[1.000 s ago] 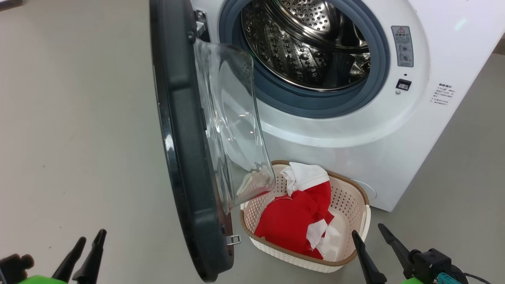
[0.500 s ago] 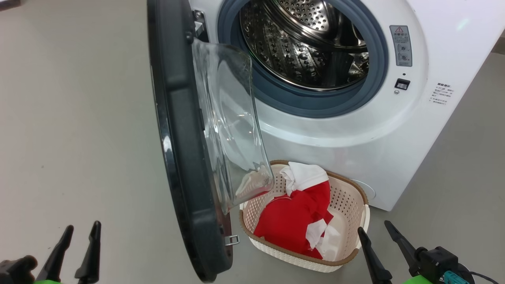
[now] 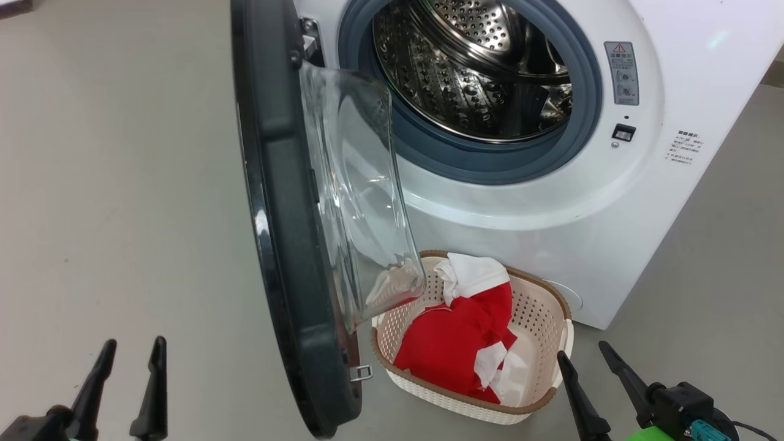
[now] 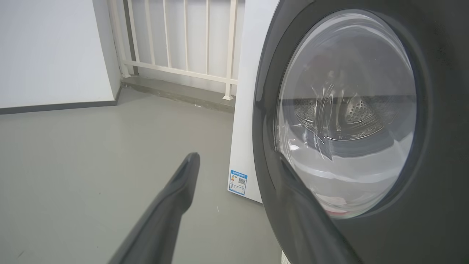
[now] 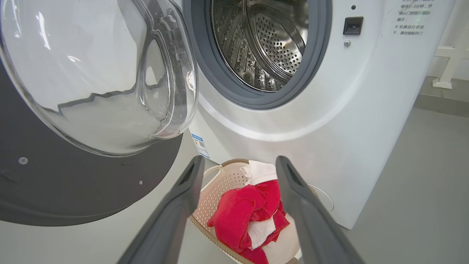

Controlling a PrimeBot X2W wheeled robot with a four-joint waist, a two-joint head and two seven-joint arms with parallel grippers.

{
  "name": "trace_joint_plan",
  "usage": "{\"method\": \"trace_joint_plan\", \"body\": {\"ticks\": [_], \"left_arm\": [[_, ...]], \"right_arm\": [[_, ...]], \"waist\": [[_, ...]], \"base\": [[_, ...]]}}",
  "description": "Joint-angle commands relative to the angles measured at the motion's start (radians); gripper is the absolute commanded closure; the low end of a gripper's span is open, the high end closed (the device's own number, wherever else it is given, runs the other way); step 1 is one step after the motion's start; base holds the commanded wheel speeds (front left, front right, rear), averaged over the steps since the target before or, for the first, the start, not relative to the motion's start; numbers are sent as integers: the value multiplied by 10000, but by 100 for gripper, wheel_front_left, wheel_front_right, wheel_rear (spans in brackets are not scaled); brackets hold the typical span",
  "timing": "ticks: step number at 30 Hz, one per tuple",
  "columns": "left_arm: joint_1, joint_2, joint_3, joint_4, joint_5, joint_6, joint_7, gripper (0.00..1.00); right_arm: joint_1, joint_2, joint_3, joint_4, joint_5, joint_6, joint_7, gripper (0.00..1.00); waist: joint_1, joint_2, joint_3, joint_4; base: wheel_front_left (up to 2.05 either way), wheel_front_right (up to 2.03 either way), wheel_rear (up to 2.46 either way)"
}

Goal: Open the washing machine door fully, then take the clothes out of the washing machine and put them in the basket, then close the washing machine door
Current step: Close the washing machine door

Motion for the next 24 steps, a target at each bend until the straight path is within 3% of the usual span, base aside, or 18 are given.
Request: {"method": "trace_joint_plan", "body": {"ticks": [1, 24], "left_arm": [[-110, 132, 502, -328, 164, -56, -121, 0], [57, -99, 654, -510, 341, -56, -122, 0]], "right_arm": [[-136, -128, 183, -273, -17, 35, -65, 0], [-123, -98, 138, -269, -26, 35, -65, 0]], "waist": [[0, -1, -9, -8], [0, -1, 37, -30]], "base": [[0, 0, 0], [0, 0, 0]]}}
